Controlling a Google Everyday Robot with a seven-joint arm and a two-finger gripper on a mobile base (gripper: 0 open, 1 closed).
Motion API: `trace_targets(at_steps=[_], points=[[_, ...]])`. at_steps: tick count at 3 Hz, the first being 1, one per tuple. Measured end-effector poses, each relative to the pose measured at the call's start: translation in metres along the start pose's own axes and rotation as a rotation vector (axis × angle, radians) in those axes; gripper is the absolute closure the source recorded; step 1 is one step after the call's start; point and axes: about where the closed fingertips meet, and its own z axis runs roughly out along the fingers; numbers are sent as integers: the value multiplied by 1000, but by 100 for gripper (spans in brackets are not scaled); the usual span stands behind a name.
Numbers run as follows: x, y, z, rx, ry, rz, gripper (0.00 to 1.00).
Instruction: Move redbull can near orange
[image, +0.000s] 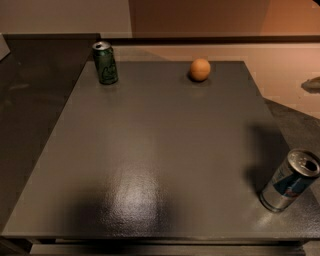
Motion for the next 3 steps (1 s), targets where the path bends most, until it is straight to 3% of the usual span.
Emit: trace_targets(at_steps=[3], points=[[17, 34, 33, -86, -89, -70, 0]])
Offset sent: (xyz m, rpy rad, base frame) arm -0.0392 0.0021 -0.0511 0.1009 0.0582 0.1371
